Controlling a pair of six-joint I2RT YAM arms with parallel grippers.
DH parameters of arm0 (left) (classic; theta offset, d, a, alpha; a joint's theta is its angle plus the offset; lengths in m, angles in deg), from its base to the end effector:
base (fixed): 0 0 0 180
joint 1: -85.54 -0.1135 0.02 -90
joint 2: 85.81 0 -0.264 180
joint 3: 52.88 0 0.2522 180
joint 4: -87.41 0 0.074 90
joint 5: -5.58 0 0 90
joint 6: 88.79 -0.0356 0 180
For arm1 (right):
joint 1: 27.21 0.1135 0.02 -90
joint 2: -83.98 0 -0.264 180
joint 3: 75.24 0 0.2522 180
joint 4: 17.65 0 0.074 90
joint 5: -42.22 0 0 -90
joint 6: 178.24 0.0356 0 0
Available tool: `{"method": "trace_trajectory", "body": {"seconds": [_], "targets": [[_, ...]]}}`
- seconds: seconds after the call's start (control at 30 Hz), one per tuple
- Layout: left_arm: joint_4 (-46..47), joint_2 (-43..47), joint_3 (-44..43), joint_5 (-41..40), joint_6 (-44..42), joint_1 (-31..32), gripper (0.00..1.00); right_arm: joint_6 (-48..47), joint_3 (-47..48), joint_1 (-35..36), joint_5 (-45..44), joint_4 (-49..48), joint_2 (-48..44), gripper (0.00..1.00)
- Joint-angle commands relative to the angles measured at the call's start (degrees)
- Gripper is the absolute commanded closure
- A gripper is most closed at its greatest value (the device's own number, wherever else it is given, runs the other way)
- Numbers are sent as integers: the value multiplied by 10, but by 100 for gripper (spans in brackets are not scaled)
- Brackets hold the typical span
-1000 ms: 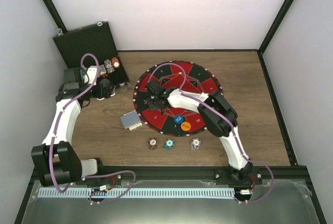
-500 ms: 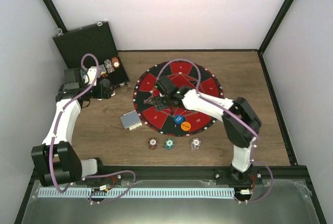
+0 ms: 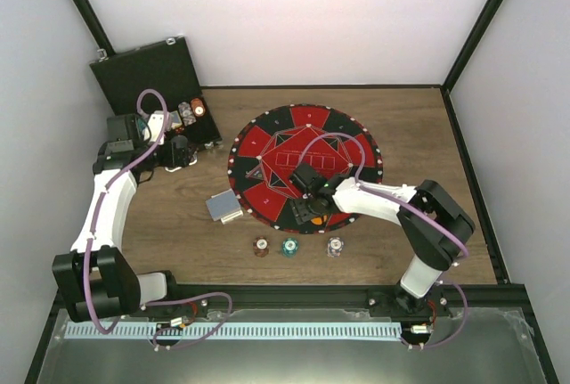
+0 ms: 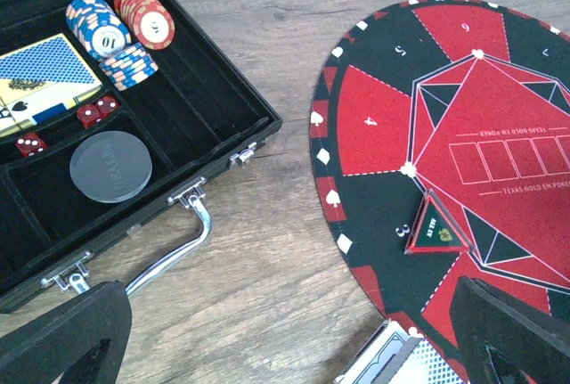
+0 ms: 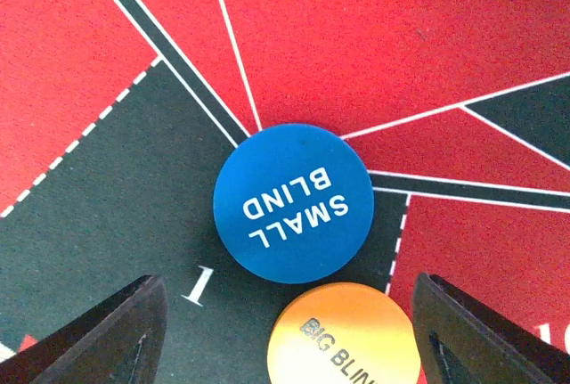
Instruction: Distribute texas hold em gaming equipment
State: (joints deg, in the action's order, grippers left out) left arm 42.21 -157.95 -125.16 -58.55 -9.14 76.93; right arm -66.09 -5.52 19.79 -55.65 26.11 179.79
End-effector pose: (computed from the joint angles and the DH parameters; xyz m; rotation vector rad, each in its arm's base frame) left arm 0.2655 0.0245 0.2903 0.2508 2.2733 -0.3607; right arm 0.2156 0.2240 0.1627 -0.5635 2.7149 0.1225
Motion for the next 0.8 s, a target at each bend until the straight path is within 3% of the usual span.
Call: {"method": "trace_trajectory", "body": {"seconds": [0.0, 0.53, 0.77], "targets": [[-4, 9, -19, 12, 2, -3, 0, 6, 0, -3, 1, -13, -15, 24], [-11, 2, -29, 11, 5, -2, 0, -13, 4, -2, -18, -34, 45, 39], [-10, 0, -27, 7, 6, -3, 0, -23, 23, -17, -17, -44, 60, 52]]}}
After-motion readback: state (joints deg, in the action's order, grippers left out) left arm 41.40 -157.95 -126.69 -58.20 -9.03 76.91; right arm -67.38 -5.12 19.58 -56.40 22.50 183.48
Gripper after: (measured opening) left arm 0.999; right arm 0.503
